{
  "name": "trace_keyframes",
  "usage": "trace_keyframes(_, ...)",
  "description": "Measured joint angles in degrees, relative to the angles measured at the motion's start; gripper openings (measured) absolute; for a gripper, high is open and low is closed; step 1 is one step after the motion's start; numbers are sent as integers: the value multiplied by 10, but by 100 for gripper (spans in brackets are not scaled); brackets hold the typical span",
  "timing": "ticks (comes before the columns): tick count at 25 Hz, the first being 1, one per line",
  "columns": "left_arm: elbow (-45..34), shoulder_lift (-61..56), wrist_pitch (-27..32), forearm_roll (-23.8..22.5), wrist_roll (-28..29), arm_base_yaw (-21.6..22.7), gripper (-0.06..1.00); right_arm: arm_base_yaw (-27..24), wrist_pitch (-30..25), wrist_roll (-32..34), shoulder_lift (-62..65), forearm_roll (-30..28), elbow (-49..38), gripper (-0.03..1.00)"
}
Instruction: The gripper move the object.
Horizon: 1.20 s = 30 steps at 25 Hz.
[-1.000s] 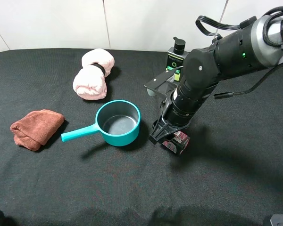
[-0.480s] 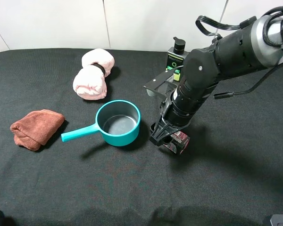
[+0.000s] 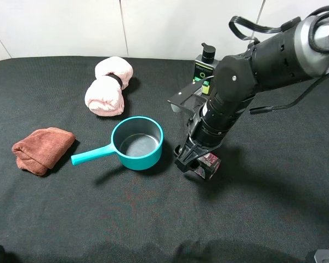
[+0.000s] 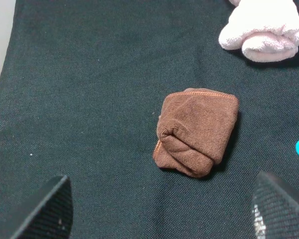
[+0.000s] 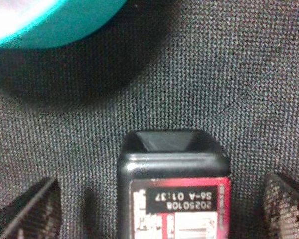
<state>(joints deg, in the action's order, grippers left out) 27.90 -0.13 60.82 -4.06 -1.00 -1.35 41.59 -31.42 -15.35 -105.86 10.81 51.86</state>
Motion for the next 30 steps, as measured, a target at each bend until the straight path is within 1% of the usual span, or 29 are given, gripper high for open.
trace_keyframes(3,0,0,0,0,0,0,77,-3,-1,0,29,-7,1,61)
trace_keyframes(5,0,0,0,0,0,0,77,-14,-7,0,52,-7,1,61)
trace_keyframes(11,0,0,0,0,0,0,77,-70,-47,0,136,-23,1,61)
trace_keyframes(13,0,0,0,0,0,0,77,-97,-61,0,172,-26,1,61)
trace_keyframes(18,0,0,0,0,0,0,77,-187,-107,0,257,-28,2,61)
trace_keyframes(22,0,0,0,0,0,0,77,-278,-160,0,319,-31,2,61)
trace_keyframes(30,0,0,0,0,0,0,77,-445,-267,-3,463,-69,2,61)
